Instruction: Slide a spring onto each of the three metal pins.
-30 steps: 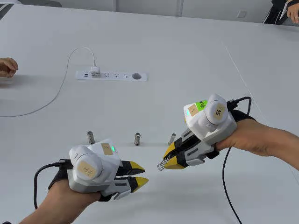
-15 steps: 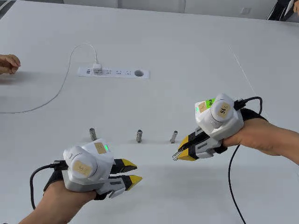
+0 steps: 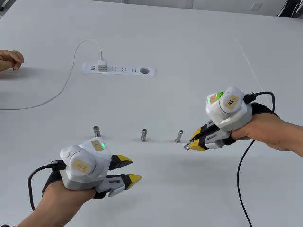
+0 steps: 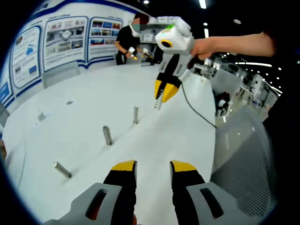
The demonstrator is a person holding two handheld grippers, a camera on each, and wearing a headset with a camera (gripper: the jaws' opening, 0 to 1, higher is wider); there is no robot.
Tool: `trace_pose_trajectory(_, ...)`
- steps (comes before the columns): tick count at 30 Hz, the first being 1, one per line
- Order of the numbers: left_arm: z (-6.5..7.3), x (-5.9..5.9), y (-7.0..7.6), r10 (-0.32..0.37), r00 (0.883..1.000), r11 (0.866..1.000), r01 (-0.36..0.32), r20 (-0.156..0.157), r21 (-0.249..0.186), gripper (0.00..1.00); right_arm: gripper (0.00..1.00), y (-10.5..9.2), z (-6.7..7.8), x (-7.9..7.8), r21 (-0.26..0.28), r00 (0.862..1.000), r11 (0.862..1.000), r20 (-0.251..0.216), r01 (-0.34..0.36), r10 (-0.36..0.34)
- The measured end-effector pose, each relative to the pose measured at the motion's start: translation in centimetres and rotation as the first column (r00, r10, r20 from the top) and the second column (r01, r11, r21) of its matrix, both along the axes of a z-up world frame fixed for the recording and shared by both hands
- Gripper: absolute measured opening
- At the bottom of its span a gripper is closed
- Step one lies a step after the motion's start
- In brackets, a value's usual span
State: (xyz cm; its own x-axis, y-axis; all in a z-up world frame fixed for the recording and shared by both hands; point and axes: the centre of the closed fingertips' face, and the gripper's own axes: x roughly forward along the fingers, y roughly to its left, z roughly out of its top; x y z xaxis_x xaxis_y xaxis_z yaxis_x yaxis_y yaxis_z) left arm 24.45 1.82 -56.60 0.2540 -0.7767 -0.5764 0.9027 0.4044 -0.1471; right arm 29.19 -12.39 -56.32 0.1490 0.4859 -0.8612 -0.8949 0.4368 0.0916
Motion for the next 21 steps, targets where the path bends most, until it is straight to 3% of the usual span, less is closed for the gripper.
trace_pose_trajectory(9, -0.1, 0.9, 0.1, 0.042, 0.999, 0.999, -0.042, -0.007, -0.005, 0.36, 0.12, -0.8, -0.3, 1.4, -0.020, 1.000, 1.000, 0.011, 0.018, -0.018)
trace_pose_trajectory(15, -0.4, 1.6, 0.5, 0.079, 0.997, 0.997, -0.079, -0.012, 0.003, 0.47, 0.12, -1.1, -0.5, 2.2, -0.030, 1.000, 0.999, 0.013, 0.015, -0.015)
trace_pose_trajectory(21, -0.1, 2.0, 0.7, 0.111, 0.994, 0.994, -0.112, -0.017, -0.013, 0.49, 0.12, -1.3, -0.5, 3.1, -0.040, 1.000, 0.999, 0.016, 0.009, -0.008)
